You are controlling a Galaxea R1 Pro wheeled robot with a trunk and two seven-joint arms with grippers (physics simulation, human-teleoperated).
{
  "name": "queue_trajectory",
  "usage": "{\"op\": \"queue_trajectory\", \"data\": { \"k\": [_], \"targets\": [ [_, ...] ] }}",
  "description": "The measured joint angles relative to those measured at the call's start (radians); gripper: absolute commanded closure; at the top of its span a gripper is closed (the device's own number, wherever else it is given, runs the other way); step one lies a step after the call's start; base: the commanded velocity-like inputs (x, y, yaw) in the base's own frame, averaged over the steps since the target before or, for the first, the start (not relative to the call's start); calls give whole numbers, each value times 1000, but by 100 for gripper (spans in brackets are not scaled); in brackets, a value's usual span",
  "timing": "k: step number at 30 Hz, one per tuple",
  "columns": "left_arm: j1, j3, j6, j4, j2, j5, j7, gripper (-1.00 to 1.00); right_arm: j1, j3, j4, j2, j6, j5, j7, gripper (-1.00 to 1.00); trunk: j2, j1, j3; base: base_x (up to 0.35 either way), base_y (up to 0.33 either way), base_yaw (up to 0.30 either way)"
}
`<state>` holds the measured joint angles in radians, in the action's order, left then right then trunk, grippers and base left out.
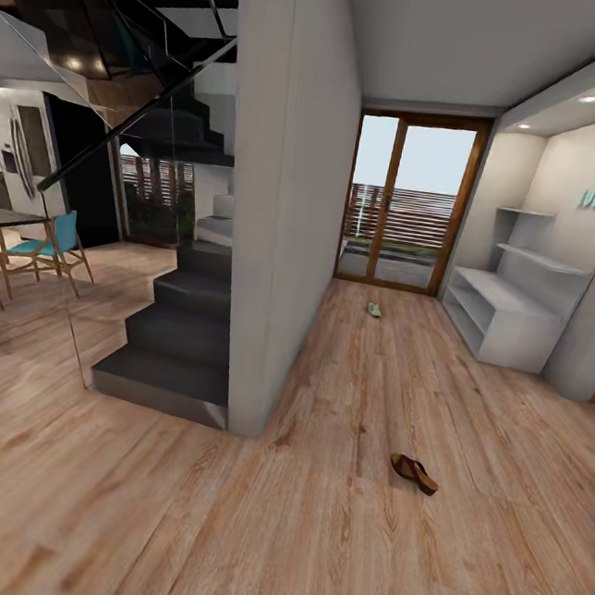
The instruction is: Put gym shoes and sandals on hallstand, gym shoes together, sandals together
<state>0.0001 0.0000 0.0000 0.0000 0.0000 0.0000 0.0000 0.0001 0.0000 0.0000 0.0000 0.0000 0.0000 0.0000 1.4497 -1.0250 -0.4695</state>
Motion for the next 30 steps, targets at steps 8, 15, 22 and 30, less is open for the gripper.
{"op": "queue_trajectory", "data": {
  "k": [8,15,22,30],
  "targets": [
    [-1,2,-1,-10,-3,0,-2,-100,-12,1,-30,30,-2,0,-1,-100,0,0,0,0,0,0],
    [-1,2,-1,-10,-2,1,-1,-100,-13,-2,-32,35,-3,0,-2,-100,0,0,0,0,0,0],
    [-1,1,-1,-10,-2,1,-1,-100,-13,-3,-33,36,-3,0,-3,-100,0,0,0,0,0,0],
    [-1,1,0,-10,1,1,-1,-100,-14,-3,-34,37,-3,0,-3,-100,0,0,0,0,75,0]
  ]
}}
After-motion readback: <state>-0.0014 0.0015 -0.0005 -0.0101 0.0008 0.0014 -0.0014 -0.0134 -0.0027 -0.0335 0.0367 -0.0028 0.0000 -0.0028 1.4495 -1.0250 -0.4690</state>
